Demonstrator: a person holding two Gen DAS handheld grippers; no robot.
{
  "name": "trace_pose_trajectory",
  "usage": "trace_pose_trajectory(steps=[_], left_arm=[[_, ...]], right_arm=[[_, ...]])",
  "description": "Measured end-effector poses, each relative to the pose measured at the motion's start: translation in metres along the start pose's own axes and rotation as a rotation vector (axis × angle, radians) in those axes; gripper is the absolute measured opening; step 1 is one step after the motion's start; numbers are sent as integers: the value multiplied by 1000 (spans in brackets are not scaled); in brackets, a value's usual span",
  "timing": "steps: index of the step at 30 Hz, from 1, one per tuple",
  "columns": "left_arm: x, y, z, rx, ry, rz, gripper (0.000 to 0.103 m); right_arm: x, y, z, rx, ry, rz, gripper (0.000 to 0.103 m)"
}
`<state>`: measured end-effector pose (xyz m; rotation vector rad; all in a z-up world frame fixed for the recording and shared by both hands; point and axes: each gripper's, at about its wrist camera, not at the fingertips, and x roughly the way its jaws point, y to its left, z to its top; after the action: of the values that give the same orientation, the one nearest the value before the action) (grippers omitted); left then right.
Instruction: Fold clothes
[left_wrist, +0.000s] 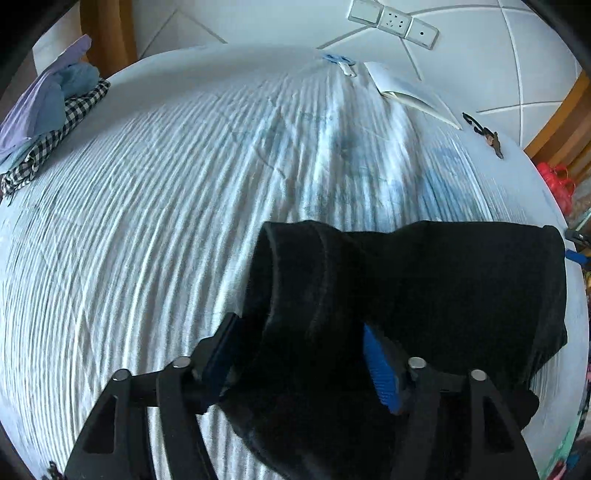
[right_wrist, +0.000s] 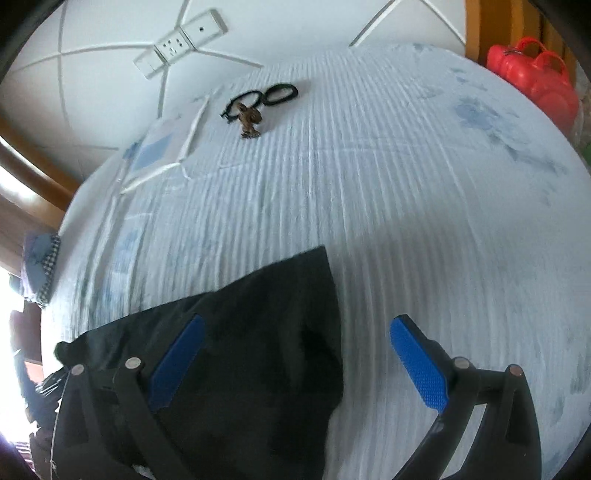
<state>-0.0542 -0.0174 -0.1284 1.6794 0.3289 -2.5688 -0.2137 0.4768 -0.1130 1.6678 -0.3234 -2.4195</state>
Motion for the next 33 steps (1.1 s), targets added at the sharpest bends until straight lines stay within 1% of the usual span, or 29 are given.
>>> trace_pose_trajectory(steps=[1,2,3,4,5,6,8,9,10,11,12,14,15,16,17,18,19,20,21,22,23,24,26,28,29,31,32,33], left_arm=[[0,0,-1,-7,3,-12,59],[-1,0,-1,-14,6,-23,48],[-1,0,-2,-21,9,-35,26],[-1,0,-3,-28,12,-46,19],[-1,-1,-4,-35,15,-58,17],[-2,-1,-4,-42,18,-69,17],[-4,-2,-5,-39,13,-59,16],[-7,-2,-5,-35,2,-60,16],[-9,-3,-5,-27,-11,-63,16],[-7,-2,-5,-28,-7,-58,16],[-5,-1,-4,-32,-1,-60,19],[0,1,0,-40,8,-72,22],[1,0,1,-37,13,-80,27],[1,-2,2,-30,15,-86,35],[2,-7,2,-9,14,-72,38],[3,-13,1,16,12,-50,38],[3,-19,0,21,9,-24,35],[4,-24,0,21,6,5,26],[5,-30,-1,21,3,34,15],[2,-32,-1,8,-12,49,14],[-1,-34,0,-7,-31,60,13],[-9,-35,1,-12,-67,76,13],[-30,-38,6,-12,-157,109,13],[-55,-44,16,14,-256,155,13],[-64,-47,21,32,-292,177,13],[-77,-49,37,60,-335,201,13],[-78,-48,48,64,-343,198,13],[-71,-45,62,60,-328,188,16]], right_arm=[[7,1,3,-11,13,2,100],[13,5,2,-29,28,6,84],[18,11,0,-57,42,5,70],[22,17,-2,-86,53,-1,61],[24,22,-5,-117,56,-15,54],[25,27,-7,-144,60,-29,53],[25,29,-9,-167,62,-38,51],[24,28,-10,-167,67,-38,49],[24,27,-11,-167,71,-35,44],[23,26,-12,-170,76,-29,42],[22,25,-13,-173,78,-23,42],[22,25,-16,-186,70,-17,42],[22,25,-16,-194,71,-12,42],[21,25,-16,-201,71,-6,48],[22,27,-17,-210,72,-1,57],[23,30,-17,-221,75,1,61],[25,35,-18,-236,79,-7,66],[28,41,-19,-256,82,-41,67],[29,47,-21,-277,84,-70,65],[29,53,-24,-296,80,-87,55],[29,59,-27,-315,77,-104,25],[27,65,-31,-332,65,-122,16],[12,75,-39,-359,-3,-154,17],[-14,84,-44,-366,-84,-123,16],[-24,87,-45,-365,-117,-107,16],[-39,94,-39,-353,-164,-83,16],[-46,97,-34,-344,-185,-69,16],[-51,100,-29,-333,-204,-55,16]])
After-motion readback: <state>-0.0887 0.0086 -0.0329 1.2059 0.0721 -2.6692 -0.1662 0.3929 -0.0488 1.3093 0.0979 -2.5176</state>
